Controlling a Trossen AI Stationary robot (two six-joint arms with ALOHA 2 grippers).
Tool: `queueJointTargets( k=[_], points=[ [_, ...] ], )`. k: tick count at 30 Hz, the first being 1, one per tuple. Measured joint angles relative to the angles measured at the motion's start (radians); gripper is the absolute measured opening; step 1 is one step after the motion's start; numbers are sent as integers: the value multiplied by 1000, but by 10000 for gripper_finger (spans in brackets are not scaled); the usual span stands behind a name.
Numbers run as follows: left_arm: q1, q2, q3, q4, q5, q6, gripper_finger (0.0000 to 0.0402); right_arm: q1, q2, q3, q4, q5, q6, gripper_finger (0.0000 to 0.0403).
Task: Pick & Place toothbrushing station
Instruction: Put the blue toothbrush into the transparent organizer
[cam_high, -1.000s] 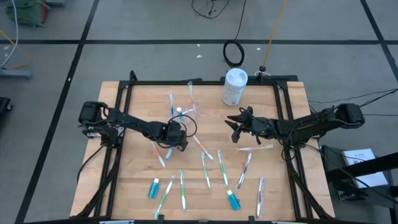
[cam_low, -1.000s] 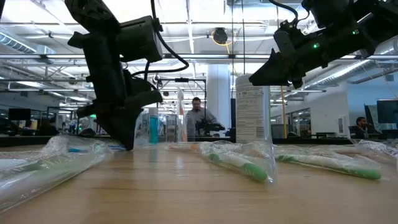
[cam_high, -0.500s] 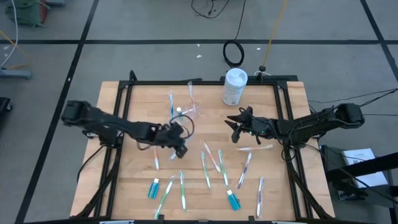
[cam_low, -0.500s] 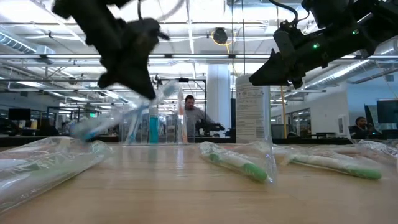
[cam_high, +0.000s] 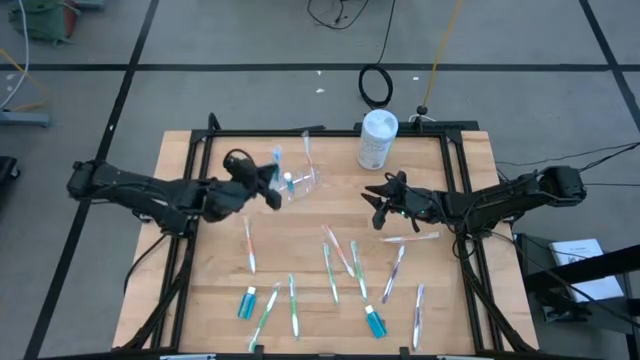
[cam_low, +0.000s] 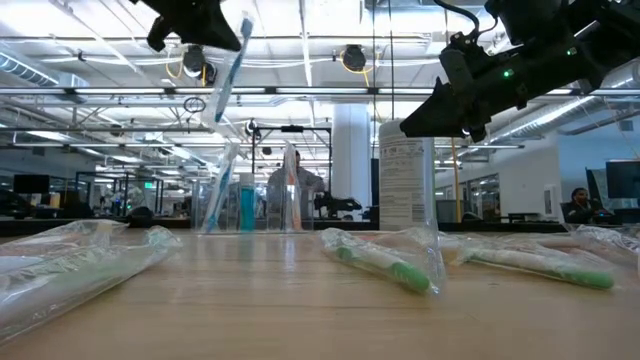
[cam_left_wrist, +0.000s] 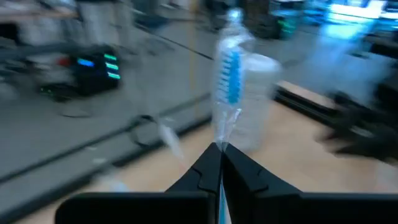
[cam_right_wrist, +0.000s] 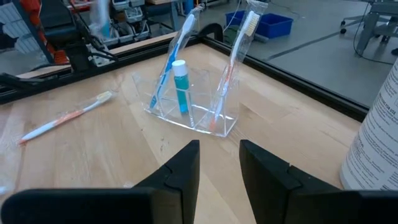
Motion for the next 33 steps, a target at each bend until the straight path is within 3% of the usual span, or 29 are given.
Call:
queueJointTargets(
  k=[7,12,17,23,26,33],
  points=[
    [84,69,-88,103,-111,56,4,0,0,0,0,0,0,105],
    [128,118,-211,369,-122,57,14,0,0,0,0,0,0,105],
    [143,137,-270,570,-65,110,4,0,0,0,-1,0,0,105],
    [146,135,-273,776,102,239,9,0,0,0,-1,1,0,105],
    [156,136,-273,801,160,265,3,0,0,0,0,1,0,105],
    [187,165,-273,790,170,235,4,0,0,0,-1,2,0,105]
  ],
)
